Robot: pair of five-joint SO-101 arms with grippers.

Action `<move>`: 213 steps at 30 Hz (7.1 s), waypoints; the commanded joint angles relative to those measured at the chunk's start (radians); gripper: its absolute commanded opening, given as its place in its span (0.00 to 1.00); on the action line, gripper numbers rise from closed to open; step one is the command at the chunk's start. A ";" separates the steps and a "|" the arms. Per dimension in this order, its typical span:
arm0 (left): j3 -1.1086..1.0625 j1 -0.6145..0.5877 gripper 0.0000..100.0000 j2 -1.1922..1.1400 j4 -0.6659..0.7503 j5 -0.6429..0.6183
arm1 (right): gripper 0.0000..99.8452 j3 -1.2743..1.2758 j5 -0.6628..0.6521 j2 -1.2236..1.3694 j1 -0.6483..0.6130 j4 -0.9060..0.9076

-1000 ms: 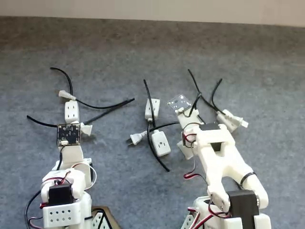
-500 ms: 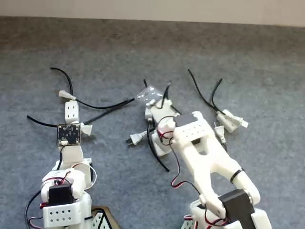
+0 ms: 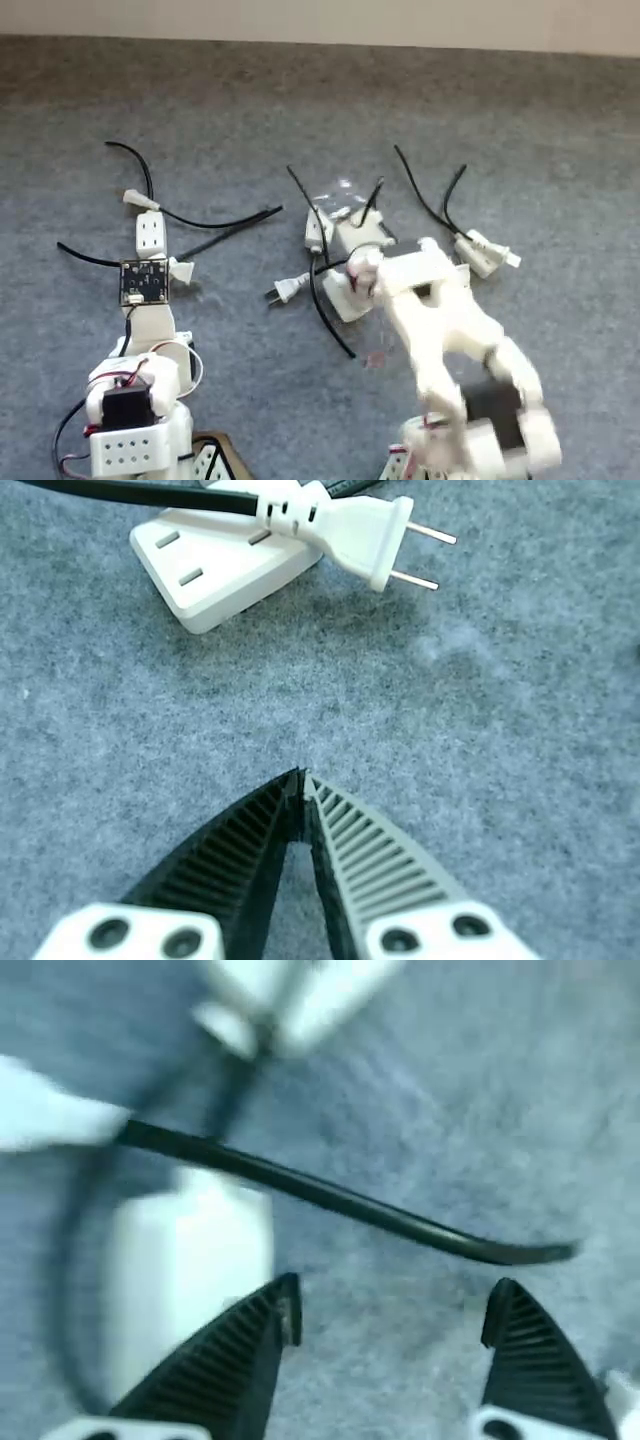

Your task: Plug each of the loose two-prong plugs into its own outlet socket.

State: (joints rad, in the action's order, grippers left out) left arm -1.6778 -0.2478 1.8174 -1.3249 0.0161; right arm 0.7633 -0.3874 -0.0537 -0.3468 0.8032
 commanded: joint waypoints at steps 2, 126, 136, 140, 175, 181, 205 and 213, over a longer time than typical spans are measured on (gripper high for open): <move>-0.016 -0.008 0.01 0.002 -0.005 -0.008 | 0.30 -0.051 0.008 0.073 0.019 0.030; 1.385 0.504 0.14 -1.985 0.387 0.025 | 0.30 -1.813 0.176 0.117 0.177 0.812; 1.377 0.722 0.14 -1.949 0.298 -0.112 | 0.30 -1.813 0.176 0.117 0.179 0.812; 1.385 0.702 0.14 -2.054 0.358 -0.143 | 0.30 -1.805 0.176 0.117 0.179 0.791; 1.213 0.848 0.14 -1.899 0.428 -0.224 | 0.30 -1.805 0.176 0.209 0.174 0.737; 1.299 0.891 0.14 -1.998 0.434 -0.285 | 0.30 -1.808 0.176 0.216 0.174 0.737; 1.379 1.003 0.14 -1.971 0.448 -0.285 | 0.30 -1.814 0.175 0.213 0.179 0.742; 1.265 1.059 0.14 -1.778 0.517 -0.285 | 0.30 -1.814 0.175 0.211 0.180 0.740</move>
State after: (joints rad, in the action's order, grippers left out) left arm -0.3798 0.7756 -0.0499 -0.8646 -0.2647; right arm -1.0365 -0.2018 0.1749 -0.1642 1.5719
